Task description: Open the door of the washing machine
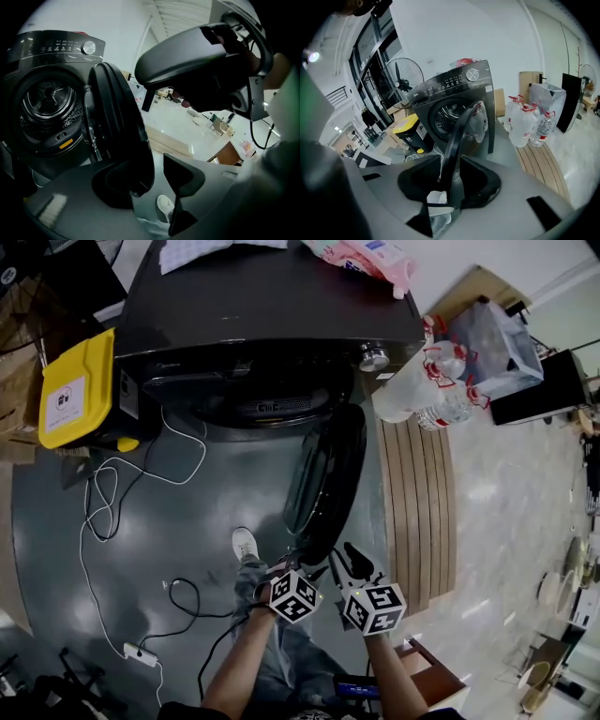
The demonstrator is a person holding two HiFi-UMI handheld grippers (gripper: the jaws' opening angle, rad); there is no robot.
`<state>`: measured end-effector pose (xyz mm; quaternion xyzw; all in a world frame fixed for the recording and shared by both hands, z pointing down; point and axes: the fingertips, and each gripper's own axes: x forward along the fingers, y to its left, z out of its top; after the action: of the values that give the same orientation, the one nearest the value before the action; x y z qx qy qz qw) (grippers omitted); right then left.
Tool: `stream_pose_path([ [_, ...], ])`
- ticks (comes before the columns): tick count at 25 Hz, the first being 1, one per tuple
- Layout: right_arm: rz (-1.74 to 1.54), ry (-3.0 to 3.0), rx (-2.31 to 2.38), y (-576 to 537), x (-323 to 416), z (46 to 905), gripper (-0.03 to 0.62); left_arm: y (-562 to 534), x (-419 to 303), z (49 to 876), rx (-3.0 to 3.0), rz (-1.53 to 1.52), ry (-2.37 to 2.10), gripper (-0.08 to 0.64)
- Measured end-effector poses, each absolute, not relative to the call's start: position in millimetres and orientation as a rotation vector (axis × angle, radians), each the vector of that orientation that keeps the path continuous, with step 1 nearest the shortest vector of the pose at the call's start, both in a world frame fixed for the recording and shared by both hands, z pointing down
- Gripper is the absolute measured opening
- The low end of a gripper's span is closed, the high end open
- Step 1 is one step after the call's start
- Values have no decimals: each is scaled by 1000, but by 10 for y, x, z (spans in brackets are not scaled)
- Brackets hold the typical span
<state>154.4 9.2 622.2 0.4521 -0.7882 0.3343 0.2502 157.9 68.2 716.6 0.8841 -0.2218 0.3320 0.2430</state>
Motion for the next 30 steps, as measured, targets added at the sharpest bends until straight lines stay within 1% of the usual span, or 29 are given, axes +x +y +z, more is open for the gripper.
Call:
stream_pose_path([
  [6,921,-2146,1258,94,1640,6217,118,733,1825,7168,2429,880,-538,189],
  [11,908,-2127,1263,66,1646,6260,118,738,1886,7155,2430,853,-512,190],
  [13,893,-2112,1281,37,1666,6269,96,740,1870,7119,2433,830,-484,193],
  [14,882,-2108,1292,19,1673,6259,64,752,1851,7086,2439,818,-463,198],
  [17,857,-2134,1319,-31,1668,6118,3,804,1728,6871,2453,760,-430,206],
  [20,834,-2208,1320,-119,1600,5785,3,626,1433,6443,2468,662,-590,184],
  [21,819,-2238,1324,-150,1571,5634,3,514,1302,6251,2470,623,-676,164],
  [23,766,-2293,1351,-188,1533,5285,3,272,1032,5783,2472,532,-863,150],
  [25,715,-2337,1388,-190,1522,4916,3,50,761,5250,2473,431,-1079,111],
  [27,731,-2390,1426,-168,1500,4537,3,-127,514,4713,2452,319,-1292,66],
  [29,737,-2461,1437,-93,1429,4159,2,-212,335,4236,2392,207,-1463,16],
  [30,711,-2496,1428,-36,1381,3987,2,-213,293,4037,2366,158,-1515,2],
])
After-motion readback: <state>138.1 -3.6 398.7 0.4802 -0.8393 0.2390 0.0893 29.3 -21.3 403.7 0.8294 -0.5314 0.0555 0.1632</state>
